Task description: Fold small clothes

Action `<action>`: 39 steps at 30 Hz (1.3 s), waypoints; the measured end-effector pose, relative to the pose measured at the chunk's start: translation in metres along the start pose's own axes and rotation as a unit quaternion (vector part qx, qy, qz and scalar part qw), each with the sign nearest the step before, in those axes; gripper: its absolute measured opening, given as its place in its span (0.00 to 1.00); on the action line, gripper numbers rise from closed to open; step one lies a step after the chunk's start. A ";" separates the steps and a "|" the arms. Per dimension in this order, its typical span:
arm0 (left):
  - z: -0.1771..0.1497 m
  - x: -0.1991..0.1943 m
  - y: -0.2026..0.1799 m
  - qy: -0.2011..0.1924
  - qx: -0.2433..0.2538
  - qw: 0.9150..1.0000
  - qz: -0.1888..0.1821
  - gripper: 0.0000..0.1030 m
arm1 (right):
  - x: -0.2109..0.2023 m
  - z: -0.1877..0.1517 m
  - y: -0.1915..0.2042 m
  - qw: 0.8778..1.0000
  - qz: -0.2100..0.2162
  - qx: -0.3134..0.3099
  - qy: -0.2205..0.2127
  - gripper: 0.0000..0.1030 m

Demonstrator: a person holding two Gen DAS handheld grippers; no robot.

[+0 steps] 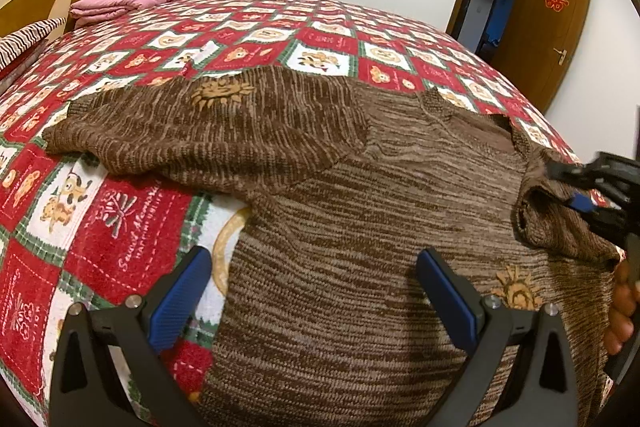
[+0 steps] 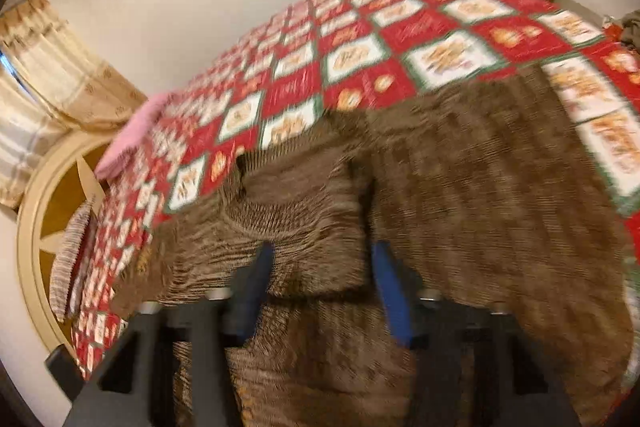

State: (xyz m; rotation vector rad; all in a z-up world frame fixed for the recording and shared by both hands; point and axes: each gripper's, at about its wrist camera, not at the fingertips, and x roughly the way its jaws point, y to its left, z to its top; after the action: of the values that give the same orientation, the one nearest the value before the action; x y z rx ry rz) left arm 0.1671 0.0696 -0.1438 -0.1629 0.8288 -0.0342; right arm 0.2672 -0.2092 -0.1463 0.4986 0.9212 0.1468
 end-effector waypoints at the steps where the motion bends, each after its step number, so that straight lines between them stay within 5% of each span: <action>1: 0.000 0.000 0.000 0.000 0.000 1.000 -0.001 1.00 | 0.008 0.001 0.005 1.000 0.010 -0.002 0.008 0.33; 5: 0.000 0.000 0.000 0.000 -0.001 1.000 -0.001 1.00 | 0.028 0.001 0.039 0.991 0.127 -0.029 0.038 0.33; 7: 0.000 0.000 0.000 0.000 -0.001 1.000 -0.001 1.00 | 0.031 -0.003 0.055 0.986 0.148 -0.048 0.053 0.33; 12: 0.000 0.000 0.000 -0.001 -0.001 1.000 -0.002 1.00 | 0.000 -0.017 0.054 0.994 0.078 -0.083 0.003 0.33; 17: -0.001 0.000 0.000 -0.001 -0.001 1.000 -0.001 1.00 | -0.054 -0.016 -0.011 0.997 -0.022 -0.064 -0.047 0.33; 22: -0.001 0.000 0.001 0.000 0.000 1.000 0.001 1.00 | -0.078 -0.027 -0.064 0.992 -0.110 -0.045 -0.035 0.33; 35: 0.004 -0.001 -0.012 0.024 0.030 0.999 0.038 1.00 | -0.104 -0.049 -0.082 0.989 -0.133 -0.053 -0.024 0.32; 39: 0.018 -0.021 -0.037 0.002 0.032 0.999 -0.028 1.00 | -0.131 -0.032 -0.067 0.985 -0.113 -0.092 -0.096 0.32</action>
State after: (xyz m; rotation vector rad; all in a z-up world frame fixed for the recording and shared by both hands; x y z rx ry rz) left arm 0.1671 0.0370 -0.1107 -0.1261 0.8265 -0.1141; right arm 0.1573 -0.3003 -0.0990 0.2291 0.7612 -0.0229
